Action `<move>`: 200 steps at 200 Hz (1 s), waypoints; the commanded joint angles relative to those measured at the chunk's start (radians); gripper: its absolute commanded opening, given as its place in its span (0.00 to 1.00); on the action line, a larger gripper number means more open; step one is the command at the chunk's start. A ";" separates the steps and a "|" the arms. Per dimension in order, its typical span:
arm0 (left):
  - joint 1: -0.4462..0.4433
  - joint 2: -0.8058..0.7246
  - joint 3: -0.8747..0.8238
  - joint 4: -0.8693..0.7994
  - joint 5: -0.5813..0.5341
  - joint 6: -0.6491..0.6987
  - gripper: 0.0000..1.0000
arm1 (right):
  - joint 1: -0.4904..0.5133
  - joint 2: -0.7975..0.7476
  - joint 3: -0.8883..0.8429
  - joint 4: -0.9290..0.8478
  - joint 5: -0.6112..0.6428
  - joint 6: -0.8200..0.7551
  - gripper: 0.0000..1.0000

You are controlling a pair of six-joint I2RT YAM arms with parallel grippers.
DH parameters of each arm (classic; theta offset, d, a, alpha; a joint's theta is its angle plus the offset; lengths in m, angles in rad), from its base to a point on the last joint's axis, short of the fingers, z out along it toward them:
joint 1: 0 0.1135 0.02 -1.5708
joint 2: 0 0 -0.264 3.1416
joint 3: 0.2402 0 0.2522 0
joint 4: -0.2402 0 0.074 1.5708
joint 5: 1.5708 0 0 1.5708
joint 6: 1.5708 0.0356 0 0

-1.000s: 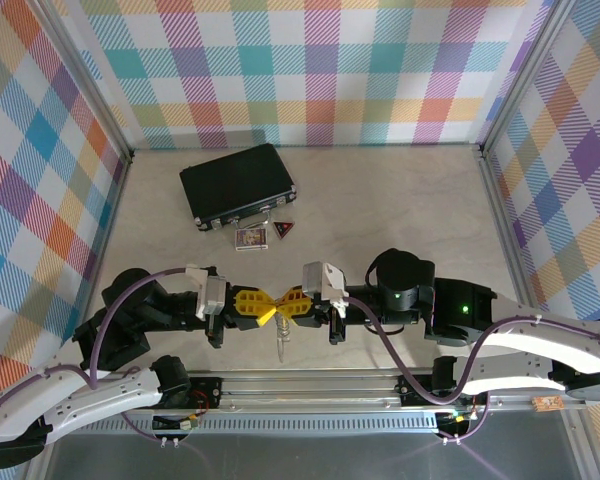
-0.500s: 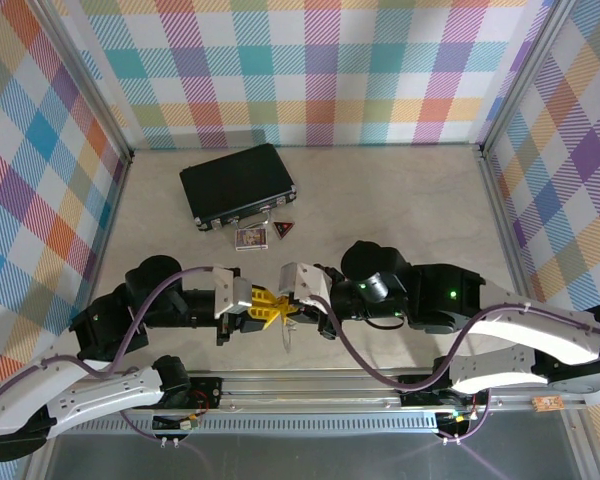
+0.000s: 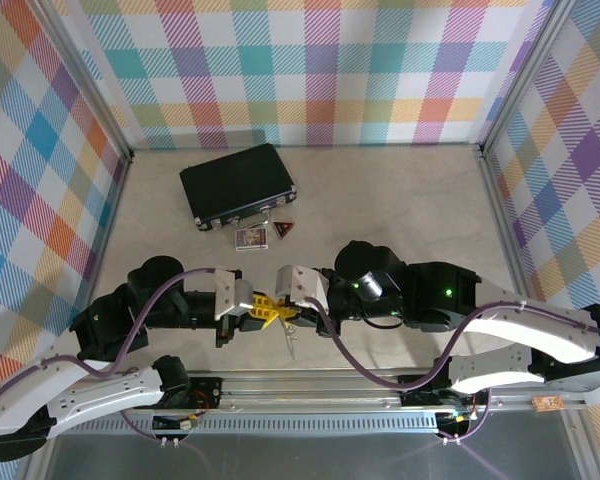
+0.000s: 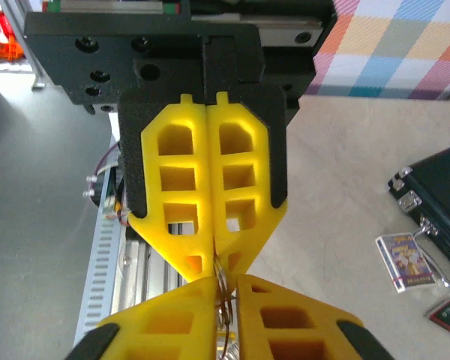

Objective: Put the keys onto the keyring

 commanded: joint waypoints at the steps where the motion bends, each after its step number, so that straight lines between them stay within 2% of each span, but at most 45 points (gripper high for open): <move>1: 0.001 -0.029 -0.005 0.173 0.042 -0.056 0.00 | 0.006 -0.057 -0.062 0.111 -0.026 0.008 0.15; 33: 0.001 -0.051 -0.048 0.307 0.051 -0.090 0.00 | 0.006 -0.133 -0.148 0.217 -0.050 0.021 0.14; 78: 0.001 -0.040 -0.054 0.321 0.060 -0.091 0.00 | 0.006 -0.142 -0.153 0.222 -0.064 0.028 0.15; 114: 0.001 -0.043 -0.070 0.340 0.063 -0.100 0.00 | 0.004 -0.150 -0.170 0.265 -0.083 0.033 0.22; 200: 0.001 -0.063 -0.091 0.347 0.076 -0.108 0.00 | 0.005 -0.178 -0.201 0.334 -0.079 0.024 0.20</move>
